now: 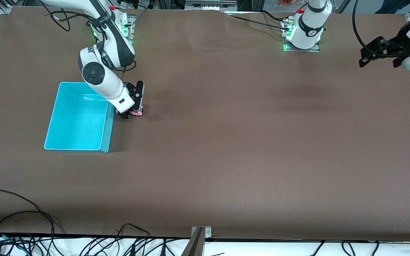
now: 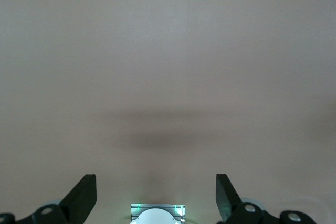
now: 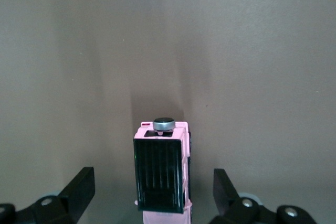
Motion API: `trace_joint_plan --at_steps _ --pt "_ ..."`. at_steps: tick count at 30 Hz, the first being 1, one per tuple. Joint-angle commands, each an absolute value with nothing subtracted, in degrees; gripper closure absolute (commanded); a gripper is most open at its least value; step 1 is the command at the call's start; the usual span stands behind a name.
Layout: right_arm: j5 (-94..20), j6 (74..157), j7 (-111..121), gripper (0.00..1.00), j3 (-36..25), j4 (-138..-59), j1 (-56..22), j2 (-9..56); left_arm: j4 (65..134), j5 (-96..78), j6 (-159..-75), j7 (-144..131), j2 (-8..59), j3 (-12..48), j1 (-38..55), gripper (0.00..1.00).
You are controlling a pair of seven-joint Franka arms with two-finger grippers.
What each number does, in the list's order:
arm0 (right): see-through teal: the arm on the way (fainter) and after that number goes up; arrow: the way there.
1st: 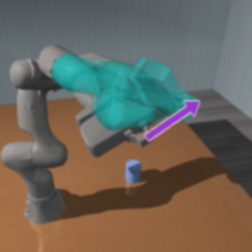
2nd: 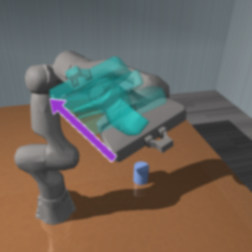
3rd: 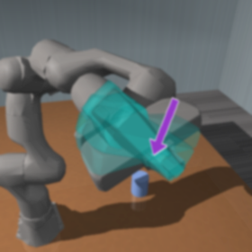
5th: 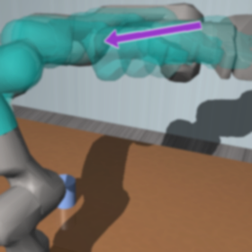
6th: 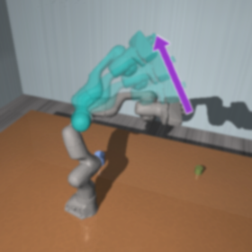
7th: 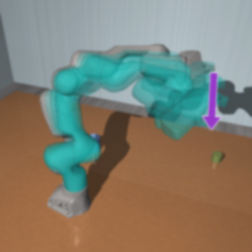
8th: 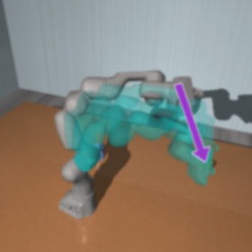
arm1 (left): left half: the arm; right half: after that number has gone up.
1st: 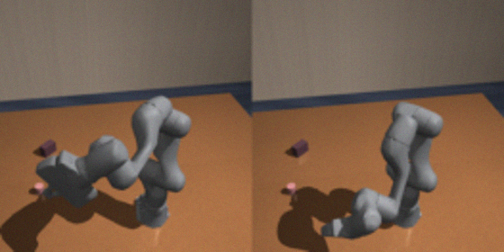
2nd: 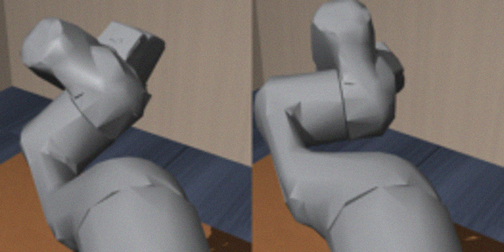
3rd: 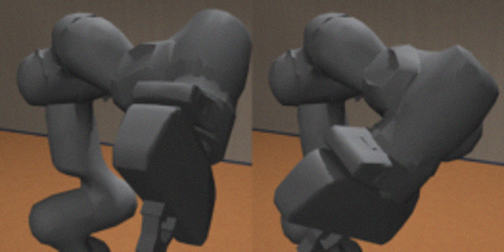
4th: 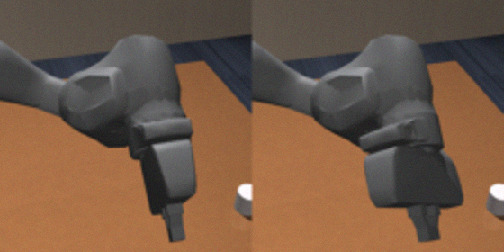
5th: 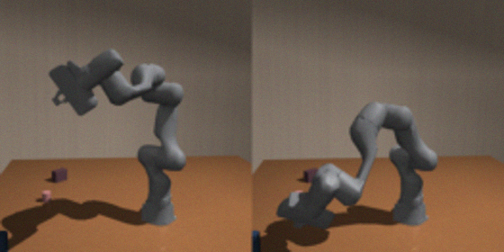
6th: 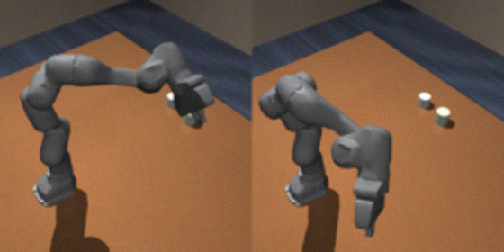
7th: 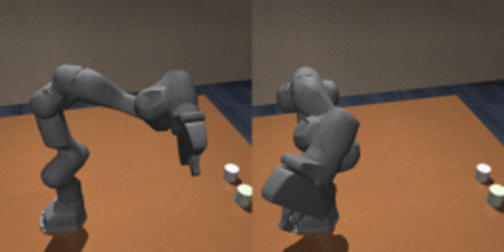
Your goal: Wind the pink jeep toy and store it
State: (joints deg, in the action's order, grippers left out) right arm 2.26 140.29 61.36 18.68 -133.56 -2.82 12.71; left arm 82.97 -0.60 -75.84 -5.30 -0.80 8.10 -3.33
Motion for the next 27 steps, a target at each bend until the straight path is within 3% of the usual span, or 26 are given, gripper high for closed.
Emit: trace_joint_plan --at_steps 1,27 --pt "3.08 145.89 62.67 0.0 18.72 -138.25 -2.37 11.25 80.51 -1.67 -74.44 -6.24 0.44 8.44 -3.16 0.0" --pt "3.52 151.7 67.24 0.0 15.56 -138.52 -2.46 14.94 81.47 -2.64 -74.44 -5.45 0.97 8.26 -4.04 0.0"
